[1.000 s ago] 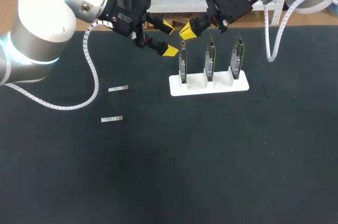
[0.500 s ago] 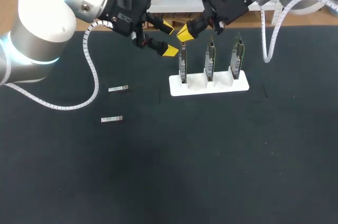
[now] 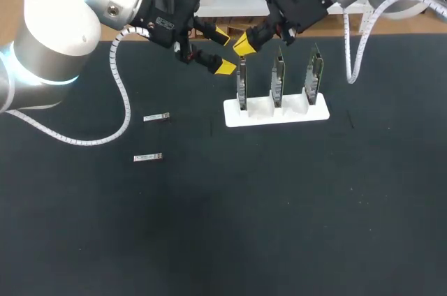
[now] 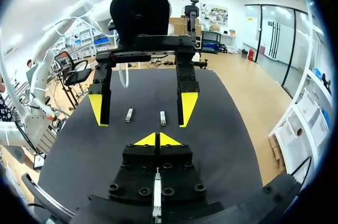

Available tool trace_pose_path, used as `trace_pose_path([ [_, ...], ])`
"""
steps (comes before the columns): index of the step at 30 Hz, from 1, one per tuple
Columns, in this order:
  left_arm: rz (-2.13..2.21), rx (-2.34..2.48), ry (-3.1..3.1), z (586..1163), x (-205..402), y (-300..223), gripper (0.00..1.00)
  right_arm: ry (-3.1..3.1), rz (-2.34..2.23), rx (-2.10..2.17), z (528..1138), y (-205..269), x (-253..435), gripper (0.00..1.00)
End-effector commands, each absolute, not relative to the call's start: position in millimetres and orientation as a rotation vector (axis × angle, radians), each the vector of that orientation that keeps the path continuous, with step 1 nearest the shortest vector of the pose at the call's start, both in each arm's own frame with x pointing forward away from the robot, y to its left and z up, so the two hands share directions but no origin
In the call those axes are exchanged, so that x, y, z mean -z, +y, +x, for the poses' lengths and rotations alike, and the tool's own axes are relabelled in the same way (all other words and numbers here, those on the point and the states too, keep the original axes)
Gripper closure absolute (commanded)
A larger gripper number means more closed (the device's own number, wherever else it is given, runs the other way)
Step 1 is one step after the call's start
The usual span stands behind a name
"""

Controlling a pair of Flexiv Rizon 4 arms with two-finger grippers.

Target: Pick up the optical module with the left hand, and insert it into the network port with the right hand.

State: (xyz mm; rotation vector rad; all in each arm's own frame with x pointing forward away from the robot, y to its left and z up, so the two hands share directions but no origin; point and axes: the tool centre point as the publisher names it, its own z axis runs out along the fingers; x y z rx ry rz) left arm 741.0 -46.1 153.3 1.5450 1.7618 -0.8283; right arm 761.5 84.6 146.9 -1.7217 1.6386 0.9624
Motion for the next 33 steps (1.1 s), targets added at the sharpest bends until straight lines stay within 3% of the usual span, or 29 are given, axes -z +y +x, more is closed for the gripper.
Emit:
trace_pose_path([
  [1,1.546,0.824,1.769,741.3,-154.2,-47.5,0.00,1.631,-1.720,-0.961,761.5,82.0,-147.8,1.00],
  [33,1.546,0.824,1.769,741.3,-154.2,-47.5,0.00,1.617,-1.724,-0.947,758.2,80.0,-152.9,1.00],
])
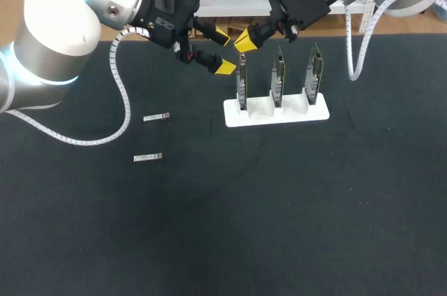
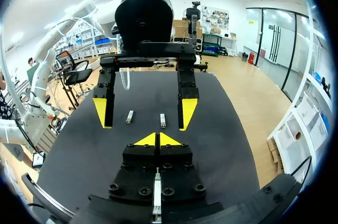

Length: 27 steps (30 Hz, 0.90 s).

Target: Pick up the optical module with the left hand, and insert it into the network port with the right hand.

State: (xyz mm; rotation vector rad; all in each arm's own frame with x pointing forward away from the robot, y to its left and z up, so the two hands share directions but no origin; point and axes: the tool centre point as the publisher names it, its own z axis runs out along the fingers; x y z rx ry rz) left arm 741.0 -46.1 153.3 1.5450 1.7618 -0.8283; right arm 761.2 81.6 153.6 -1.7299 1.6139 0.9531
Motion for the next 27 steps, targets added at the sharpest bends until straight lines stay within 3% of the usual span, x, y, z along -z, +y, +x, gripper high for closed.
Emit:
trace_pose_path([
  [1,1.546,0.824,1.769,741.3,-154.2,-47.5,0.00,1.619,-1.724,-0.947,758.1,79.9,-152.7,1.00],
  [27,1.546,0.824,1.769,741.3,-154.2,-47.5,0.00,1.649,-1.734,-0.956,759.8,81.8,-139.8,1.00],
])
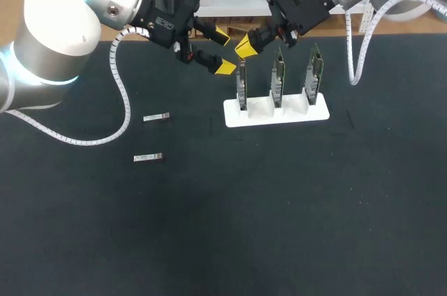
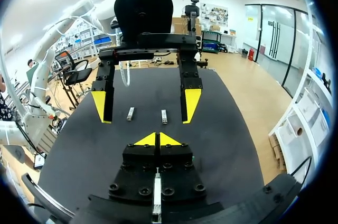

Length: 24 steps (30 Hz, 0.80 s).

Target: Pick up the optical module with the left hand, and insert it into the network port with the right hand.

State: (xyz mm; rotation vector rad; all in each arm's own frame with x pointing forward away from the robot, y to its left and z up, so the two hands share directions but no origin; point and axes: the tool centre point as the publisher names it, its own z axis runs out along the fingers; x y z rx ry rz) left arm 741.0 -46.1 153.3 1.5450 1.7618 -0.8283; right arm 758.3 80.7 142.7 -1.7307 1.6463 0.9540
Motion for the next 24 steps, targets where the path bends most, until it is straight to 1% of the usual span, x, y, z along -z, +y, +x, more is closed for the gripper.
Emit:
trace_pose_path([
  [1,1.546,0.824,1.769,741.3,-154.2,-47.5,0.00,1.650,-1.734,-0.956,760.1,81.8,-139.2,1.00],
  [13,1.546,0.824,1.769,741.3,-154.2,-47.5,0.00,1.664,-1.742,-0.962,757.3,80.8,-135.1,1.00],
  [24,1.546,0.824,1.769,741.3,-154.2,-47.5,0.00,1.608,-1.684,-0.989,759.5,78.6,-158.3,1.00],
])
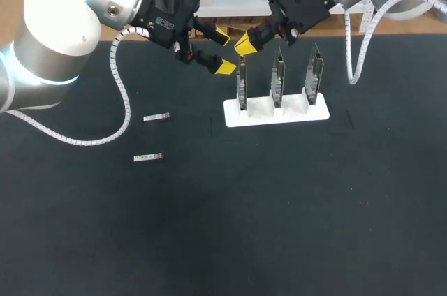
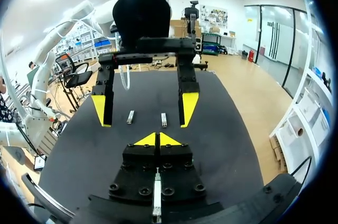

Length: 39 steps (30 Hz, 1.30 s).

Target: Pick up the optical module with the left hand, and insert it into the network port with the right hand.

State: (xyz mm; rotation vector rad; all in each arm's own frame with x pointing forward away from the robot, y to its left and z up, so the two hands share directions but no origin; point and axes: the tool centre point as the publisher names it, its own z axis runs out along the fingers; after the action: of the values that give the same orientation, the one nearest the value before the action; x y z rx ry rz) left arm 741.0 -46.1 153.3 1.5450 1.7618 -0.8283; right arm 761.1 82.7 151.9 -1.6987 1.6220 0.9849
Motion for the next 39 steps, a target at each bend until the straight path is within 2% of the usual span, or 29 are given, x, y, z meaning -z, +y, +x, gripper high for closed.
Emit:
trace_pose_path([
  [1,1.546,0.824,1.769,741.3,-154.2,-47.5,0.00,1.602,-1.680,-0.991,759.9,78.5,-161.0,1.00],
  [11,1.546,0.824,1.769,741.3,-154.2,-47.5,0.00,1.568,-1.659,-1.010,761.4,57.9,-183.7,1.00],
  [25,1.546,0.824,1.769,741.3,-154.2,-47.5,0.00,1.615,-1.737,-1.102,760.8,-18.4,-188.2,1.00],
  [39,1.546,0.824,1.769,741.3,-154.2,-47.5,0.00,1.623,-1.742,-1.078,761.4,-26.3,-177.4,1.00],
])
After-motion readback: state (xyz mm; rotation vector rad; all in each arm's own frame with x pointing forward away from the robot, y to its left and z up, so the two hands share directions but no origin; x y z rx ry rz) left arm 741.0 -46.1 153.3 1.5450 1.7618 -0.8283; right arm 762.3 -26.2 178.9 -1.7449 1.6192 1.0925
